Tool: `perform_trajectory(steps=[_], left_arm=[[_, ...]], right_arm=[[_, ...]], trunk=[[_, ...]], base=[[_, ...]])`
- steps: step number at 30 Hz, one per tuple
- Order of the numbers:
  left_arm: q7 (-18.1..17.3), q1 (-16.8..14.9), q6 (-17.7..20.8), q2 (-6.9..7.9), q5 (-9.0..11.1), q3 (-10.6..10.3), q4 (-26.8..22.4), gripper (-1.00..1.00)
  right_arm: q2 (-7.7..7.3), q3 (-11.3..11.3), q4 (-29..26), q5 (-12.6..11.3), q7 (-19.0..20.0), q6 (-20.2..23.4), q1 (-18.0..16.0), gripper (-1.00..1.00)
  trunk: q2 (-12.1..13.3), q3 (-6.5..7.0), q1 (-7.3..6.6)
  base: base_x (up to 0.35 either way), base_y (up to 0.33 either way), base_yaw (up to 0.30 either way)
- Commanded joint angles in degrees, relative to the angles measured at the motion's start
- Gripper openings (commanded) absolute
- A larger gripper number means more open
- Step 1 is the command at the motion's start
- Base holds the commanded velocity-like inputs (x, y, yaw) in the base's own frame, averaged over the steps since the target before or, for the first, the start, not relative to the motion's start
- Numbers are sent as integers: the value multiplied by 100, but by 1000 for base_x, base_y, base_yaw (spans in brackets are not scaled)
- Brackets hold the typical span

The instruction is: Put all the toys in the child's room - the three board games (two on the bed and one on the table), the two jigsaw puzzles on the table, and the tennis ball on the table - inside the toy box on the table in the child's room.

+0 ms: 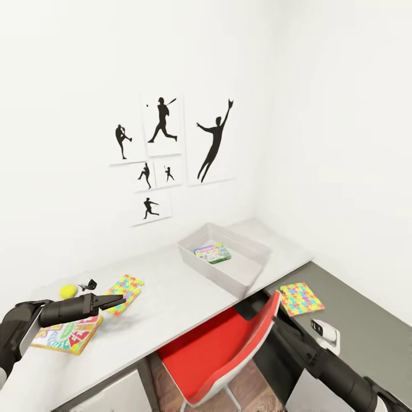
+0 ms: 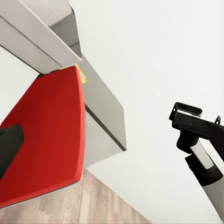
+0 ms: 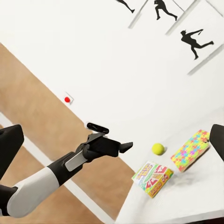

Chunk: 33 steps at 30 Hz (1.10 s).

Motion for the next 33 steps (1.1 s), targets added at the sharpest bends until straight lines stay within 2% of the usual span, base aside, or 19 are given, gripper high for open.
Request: perform_trajectory(steps=[1,13,19,33], left_arm=[[-20,-3,60,2,0,-1,-2,100],[-20,-3,65,11,3,10,-2,100],[-20,8,67,95,22,85,12,100],[-20,23,101,140,76,219,-16,100]], right_arm=[[-1,2,-3,-31,-2,49,-1,100],[-5,-2,9,-31,6,55,-1,100],[-15,-8,12,-38,9,56,-1,100],[-17,-13,38,-45,6,56,-1,100]], trunk=[[-12,-6,2],[-12,78,2],[-12,123,2],[-12,227,2]], base=[[-118,20,-131],[-27,4,-187],[-2,0,-207],[-24,0,-208]])
